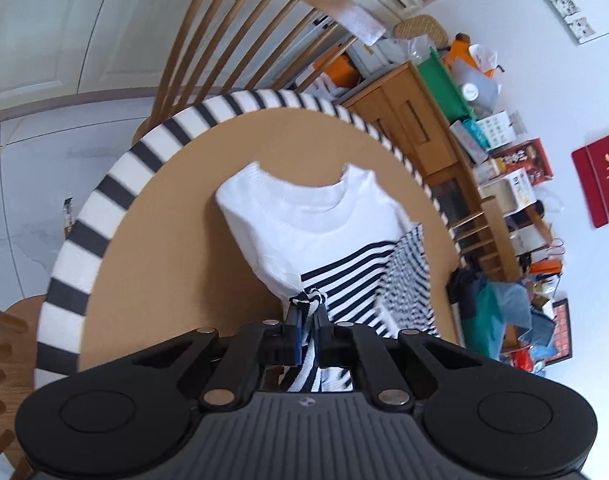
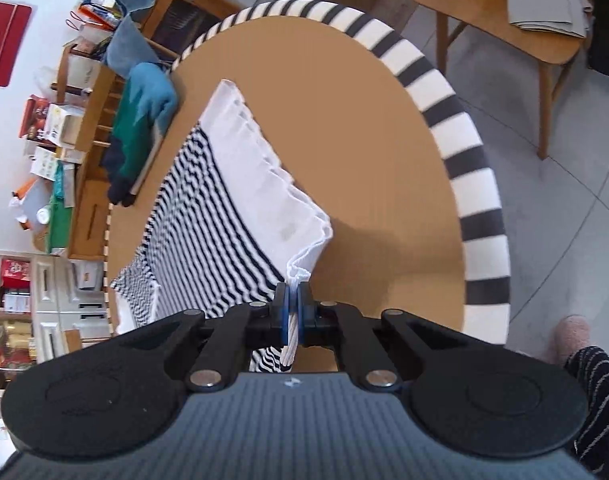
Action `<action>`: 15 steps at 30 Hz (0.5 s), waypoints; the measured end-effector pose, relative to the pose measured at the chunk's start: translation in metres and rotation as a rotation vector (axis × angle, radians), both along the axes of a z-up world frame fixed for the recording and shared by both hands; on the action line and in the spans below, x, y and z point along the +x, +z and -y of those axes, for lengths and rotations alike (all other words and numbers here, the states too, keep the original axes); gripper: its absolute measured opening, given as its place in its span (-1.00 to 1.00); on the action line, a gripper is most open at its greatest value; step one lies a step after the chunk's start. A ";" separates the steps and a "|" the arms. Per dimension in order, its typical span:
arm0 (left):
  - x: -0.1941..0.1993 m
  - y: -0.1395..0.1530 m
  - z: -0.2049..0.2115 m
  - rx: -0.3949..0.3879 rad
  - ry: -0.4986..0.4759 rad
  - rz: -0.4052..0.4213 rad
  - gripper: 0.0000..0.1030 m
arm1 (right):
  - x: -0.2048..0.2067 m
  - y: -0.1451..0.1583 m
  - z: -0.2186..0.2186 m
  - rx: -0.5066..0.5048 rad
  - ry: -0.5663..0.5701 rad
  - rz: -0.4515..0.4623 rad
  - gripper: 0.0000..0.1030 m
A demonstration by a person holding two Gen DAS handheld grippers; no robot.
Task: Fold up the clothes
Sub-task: 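Lift the folded sweater edge with both tools and fold it over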
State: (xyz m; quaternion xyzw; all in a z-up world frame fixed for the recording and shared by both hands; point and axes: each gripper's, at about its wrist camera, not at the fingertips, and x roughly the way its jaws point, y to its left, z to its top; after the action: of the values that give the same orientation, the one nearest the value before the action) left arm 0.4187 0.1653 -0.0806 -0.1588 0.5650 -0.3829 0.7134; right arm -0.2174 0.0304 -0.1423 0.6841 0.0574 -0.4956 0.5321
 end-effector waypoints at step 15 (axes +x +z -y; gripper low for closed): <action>0.031 0.031 0.264 0.058 -0.202 -0.036 -0.89 | 0.003 0.002 0.147 0.057 -0.232 0.111 -0.93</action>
State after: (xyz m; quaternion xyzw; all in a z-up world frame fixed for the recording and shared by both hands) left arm 0.4496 -0.0988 -0.0494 -0.0872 0.6016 -0.4337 0.6651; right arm -0.2141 -0.1161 -0.1398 0.7273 -0.0376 -0.5134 0.4540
